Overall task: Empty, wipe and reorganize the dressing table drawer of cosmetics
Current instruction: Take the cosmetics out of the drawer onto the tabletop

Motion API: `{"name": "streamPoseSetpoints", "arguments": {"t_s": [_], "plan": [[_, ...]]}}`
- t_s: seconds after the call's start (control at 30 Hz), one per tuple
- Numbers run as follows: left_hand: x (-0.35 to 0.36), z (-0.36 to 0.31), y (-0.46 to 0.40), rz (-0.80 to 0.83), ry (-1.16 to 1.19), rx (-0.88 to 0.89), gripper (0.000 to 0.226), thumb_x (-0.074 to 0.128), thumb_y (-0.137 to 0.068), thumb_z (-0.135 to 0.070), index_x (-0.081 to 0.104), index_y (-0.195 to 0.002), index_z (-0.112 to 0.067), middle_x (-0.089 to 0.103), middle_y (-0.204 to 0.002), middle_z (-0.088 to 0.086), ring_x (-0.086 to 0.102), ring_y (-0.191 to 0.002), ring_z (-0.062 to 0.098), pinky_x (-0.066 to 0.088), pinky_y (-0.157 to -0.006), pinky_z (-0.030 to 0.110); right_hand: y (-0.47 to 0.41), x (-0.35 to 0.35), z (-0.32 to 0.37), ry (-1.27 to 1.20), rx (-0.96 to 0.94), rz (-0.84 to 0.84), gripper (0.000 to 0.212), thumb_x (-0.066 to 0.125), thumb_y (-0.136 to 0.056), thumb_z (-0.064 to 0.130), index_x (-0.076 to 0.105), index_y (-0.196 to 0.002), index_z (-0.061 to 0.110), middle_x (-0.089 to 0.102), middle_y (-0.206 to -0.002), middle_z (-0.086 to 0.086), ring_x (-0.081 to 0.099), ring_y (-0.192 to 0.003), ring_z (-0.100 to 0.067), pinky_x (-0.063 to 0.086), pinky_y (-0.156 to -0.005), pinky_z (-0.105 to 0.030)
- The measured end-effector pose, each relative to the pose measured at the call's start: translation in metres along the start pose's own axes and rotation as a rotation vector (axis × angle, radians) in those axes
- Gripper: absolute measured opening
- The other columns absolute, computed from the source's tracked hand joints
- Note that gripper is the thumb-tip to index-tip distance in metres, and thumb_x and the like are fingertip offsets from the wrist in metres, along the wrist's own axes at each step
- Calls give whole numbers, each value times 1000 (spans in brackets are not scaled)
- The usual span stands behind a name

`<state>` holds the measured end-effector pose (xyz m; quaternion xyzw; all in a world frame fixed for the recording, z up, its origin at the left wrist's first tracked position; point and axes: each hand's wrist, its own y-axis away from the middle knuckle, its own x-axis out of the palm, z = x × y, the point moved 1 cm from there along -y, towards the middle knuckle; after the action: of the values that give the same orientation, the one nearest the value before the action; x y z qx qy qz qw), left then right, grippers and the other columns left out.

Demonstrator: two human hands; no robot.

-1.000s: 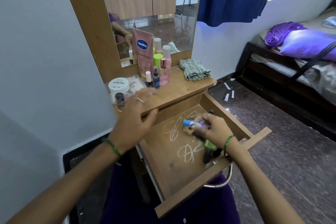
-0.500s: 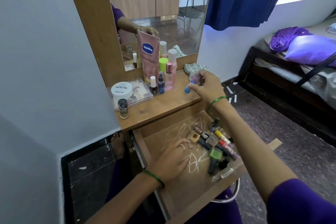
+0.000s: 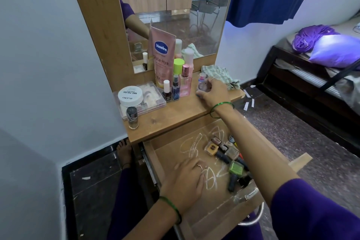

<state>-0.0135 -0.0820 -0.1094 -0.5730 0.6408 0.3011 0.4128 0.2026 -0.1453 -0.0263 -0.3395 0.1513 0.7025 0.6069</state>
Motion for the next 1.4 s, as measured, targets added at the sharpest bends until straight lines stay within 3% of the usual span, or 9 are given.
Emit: {"name": "streamPoseSetpoints", "arguments": {"t_s": [0.1,0.2,0.53,0.63,0.77,0.9,1.07,1.2,1.4], "plan": [[1,0,1,-3,-18,8,56,13,-87,-35,59,-115,-21,51,-126,-10,45,-117,6,36,-97,25,-2,5,4,-26,2,10,31,73,-75,6,63,-104,3,64,-91,-7,58,-81,-20,44,-78,-17],[0,-3,2,-9,-23,13,50,18,-88,-31,61,-111,-21,55,-117,-8,49,-111,8,39,-92,26,-4,10,6,-79,-7,24,23,71,-75,1,64,-97,2,56,-74,6,51,-69,-11,42,-63,-10],[-3,-3,1,-5,-49,-52,29,32,-98,-24,56,-113,-23,55,-113,-8,48,-107,7,33,-94,20,-9,13,5,-92,-37,88,36,73,-75,4,46,-70,27,52,-74,1,49,-71,-14,41,-63,-15],[-4,-4,1,-12,-54,-64,28,32,-98,-24,56,-111,-23,56,-112,-8,48,-104,7,35,-91,21,-2,2,-3,-164,-22,121,28,73,-75,3,55,-88,20,54,-76,2,51,-73,-13,47,-76,-25],[-3,-4,0,-11,-59,-82,27,34,-97,-24,57,-112,-23,56,-114,-9,49,-107,7,36,-91,21,30,-25,-23,-155,-41,119,24,70,-80,5,59,-99,15,62,-82,-5,56,-72,-11,48,-75,-20],[-2,-5,1,-17,-53,-75,26,36,-96,-23,58,-110,-23,57,-116,-10,50,-105,7,36,-89,19,72,-57,-47,8,-30,234,12,66,-83,7,61,-90,15,61,-75,5,56,-69,-6,43,-68,-2],[1,-4,0,-4,-76,-76,26,37,-96,-24,58,-112,-24,57,-117,-11,50,-107,6,38,-91,20,103,-80,-80,326,25,408,10,67,-81,4,65,-90,7,69,-92,-8,65,-88,-21,52,-84,-31],[3,-3,-2,4,-101,-97,28,39,-95,-25,59,-114,-24,58,-117,-11,53,-105,6,40,-85,20,112,-86,-92,552,104,537,7,62,-82,1,65,-83,8,69,-91,-9,64,-86,-21,50,-81,-27],[5,-2,-2,41,-138,-126,27,40,-94,-26,58,-114,-25,59,-114,-11,54,-103,7,46,-85,24,132,-71,-97,848,228,680,37,66,-82,15,54,-117,7,59,-116,-15,60,-106,-31,49,-83,-32]]}}
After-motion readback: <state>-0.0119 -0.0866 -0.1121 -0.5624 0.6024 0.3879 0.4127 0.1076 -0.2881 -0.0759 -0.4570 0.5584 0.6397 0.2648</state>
